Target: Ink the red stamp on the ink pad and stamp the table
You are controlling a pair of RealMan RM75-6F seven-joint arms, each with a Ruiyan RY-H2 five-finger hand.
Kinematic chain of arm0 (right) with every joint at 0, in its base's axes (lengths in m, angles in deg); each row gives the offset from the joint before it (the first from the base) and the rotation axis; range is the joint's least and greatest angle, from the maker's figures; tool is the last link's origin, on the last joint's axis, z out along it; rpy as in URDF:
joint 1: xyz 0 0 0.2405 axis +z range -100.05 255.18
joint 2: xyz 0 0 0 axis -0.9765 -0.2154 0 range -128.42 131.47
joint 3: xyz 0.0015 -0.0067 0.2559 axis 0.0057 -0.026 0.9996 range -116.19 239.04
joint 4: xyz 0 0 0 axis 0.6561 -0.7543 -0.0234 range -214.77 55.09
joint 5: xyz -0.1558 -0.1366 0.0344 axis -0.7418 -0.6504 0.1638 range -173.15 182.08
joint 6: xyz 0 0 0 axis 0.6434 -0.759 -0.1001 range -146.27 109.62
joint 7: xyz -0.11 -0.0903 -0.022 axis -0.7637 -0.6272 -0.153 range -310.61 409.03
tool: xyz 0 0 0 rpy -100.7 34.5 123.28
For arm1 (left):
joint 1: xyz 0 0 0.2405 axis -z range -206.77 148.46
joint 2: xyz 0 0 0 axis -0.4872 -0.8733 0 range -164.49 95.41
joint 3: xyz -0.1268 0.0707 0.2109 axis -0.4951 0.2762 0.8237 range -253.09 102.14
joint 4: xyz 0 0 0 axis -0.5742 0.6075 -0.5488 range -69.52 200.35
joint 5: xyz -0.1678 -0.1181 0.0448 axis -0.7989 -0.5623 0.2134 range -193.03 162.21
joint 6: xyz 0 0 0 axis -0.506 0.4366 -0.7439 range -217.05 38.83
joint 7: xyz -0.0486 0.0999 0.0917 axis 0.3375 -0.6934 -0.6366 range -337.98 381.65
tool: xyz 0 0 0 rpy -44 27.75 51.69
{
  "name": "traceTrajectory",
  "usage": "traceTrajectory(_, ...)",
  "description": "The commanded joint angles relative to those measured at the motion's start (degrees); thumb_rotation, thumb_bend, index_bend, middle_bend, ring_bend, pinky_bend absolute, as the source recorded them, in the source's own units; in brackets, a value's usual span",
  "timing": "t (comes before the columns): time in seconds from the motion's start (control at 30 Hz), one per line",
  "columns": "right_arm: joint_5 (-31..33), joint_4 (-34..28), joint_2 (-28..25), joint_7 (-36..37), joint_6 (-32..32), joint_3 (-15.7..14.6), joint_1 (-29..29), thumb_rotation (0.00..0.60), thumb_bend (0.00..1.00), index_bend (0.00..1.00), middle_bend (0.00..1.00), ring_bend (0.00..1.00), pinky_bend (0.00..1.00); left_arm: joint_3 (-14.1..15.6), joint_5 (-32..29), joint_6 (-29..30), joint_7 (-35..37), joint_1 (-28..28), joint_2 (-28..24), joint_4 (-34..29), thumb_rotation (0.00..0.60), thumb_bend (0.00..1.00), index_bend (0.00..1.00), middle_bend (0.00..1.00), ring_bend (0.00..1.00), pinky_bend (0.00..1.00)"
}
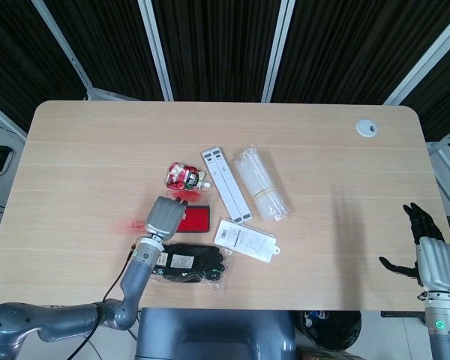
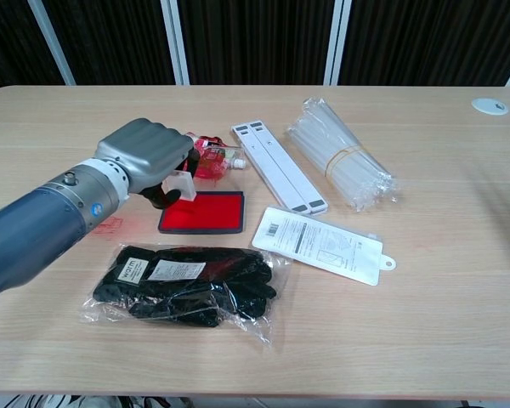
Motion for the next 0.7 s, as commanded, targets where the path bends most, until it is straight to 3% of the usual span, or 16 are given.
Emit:
traceTrajectory(0.03,0.0,0.0,0.0,0.0,0.0,0.0,0.0,0.6,0.11,0.0,0.0,0.0,0.16,0.1,-0.4,-0.1,-0.6,0.3,0.6,0.6,0.6,0.58,0.74,0.77,0.64,0.71)
traceTrajectory(0.7,0.1,0.0,0.0,0.2,-0.1,0.0,0.0,0.6,0.11,0.0,0.0,0.0,0.16,1.3,-2.2,-1.4,-1.7,0.5,2.0,2.9,0.6,0.58,0.74,0.77,0.64,0.72)
